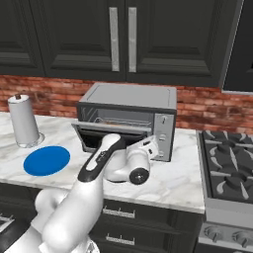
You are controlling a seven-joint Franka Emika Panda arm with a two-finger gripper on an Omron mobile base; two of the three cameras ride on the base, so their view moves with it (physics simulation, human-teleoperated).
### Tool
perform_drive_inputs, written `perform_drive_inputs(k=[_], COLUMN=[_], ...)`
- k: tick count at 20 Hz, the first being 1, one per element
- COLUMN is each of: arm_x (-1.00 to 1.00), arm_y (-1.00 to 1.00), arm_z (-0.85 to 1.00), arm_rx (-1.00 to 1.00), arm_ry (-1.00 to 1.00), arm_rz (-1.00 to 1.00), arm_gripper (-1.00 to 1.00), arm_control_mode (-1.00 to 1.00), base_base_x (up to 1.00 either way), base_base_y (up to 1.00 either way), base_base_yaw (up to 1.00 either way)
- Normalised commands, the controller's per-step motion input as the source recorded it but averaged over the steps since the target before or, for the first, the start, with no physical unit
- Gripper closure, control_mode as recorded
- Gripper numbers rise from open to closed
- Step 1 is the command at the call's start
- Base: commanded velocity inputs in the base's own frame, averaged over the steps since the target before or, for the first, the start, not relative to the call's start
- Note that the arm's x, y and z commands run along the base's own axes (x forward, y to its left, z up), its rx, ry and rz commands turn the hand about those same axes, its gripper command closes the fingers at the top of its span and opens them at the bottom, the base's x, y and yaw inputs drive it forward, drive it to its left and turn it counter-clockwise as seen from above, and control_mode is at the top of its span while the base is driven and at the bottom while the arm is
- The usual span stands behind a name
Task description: Pull the toaster oven rack outwards. Pick up the baguette from the plate and place it on the toaster oven rack. Close the toaster oven door fully and set the temperature to the lowest setting.
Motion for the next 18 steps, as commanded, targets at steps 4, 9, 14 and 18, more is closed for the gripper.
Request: perform_drive_inputs(k=[4, 9, 14, 18], arm_x=[1.0, 1.0, 0.85, 0.58], arm_y=[0.44, 0.28, 0.15, 0.07], arm_z=[0.18, 0.25, 0.35, 0.37], arm_rx=[-0.25, -0.26, -0.26, -0.26], arm_ry=[0.0, 0.06, 0.15, 0.2], arm_rz=[-0.21, -0.23, -0.15, -0.1], arm_gripper=[-1.0, -1.0, -1.0, -1.0], arm_control_mode=[-1.0, -1.0, -1.0, -1.0], base_base_x=[0.0, 0.0, 0.0, 0.0], base_base_y=[0.0, 0.0, 0.0, 0.0], base_base_yaw=[0.0, 0.0, 0.0, 0.0])
